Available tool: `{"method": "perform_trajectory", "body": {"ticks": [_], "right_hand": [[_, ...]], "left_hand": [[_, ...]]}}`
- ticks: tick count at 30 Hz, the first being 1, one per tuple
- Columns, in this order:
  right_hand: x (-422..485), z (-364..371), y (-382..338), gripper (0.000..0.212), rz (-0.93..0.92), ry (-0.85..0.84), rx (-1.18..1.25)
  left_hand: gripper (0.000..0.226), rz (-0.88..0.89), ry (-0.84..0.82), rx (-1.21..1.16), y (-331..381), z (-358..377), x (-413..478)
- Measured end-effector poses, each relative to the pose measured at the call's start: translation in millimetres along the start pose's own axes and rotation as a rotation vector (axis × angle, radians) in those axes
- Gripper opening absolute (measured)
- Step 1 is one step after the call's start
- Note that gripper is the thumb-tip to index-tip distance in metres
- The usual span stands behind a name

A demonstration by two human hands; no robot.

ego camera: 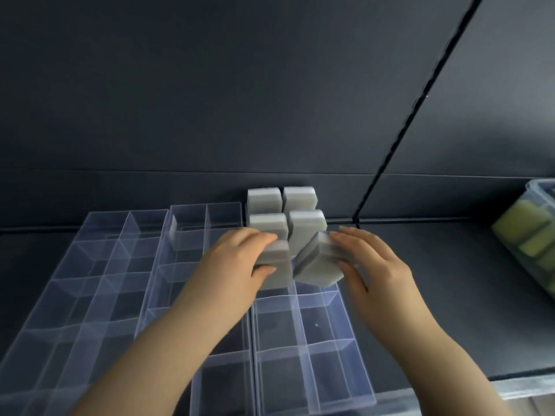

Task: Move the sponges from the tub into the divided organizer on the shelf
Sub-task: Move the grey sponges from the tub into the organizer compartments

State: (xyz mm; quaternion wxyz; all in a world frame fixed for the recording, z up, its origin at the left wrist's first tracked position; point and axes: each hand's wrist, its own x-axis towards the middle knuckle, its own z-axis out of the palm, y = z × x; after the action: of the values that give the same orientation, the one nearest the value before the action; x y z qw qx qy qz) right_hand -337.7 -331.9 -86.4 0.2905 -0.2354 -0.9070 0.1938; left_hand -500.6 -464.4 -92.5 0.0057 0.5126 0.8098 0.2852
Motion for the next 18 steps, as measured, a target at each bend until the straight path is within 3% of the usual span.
{"method": "perform_trajectory", "body": {"ticks": [7, 15, 18], "right_hand": [[10, 5, -4, 0.040, -0.074, -0.094, -0.064], [13, 16, 14, 0.039, -0.041, -0.274, -0.086], [13, 21, 17, 0.039, -0.055, -0.263, -0.083]], "left_hand": [[0.042, 0.009, -0.097, -0.005, -3, 17, 3], [0.049, -0.041, -0.074, -0.004, -4, 24, 5], [0.050, -0.048, -0.066, 0.005, -1, 24, 1]]}}
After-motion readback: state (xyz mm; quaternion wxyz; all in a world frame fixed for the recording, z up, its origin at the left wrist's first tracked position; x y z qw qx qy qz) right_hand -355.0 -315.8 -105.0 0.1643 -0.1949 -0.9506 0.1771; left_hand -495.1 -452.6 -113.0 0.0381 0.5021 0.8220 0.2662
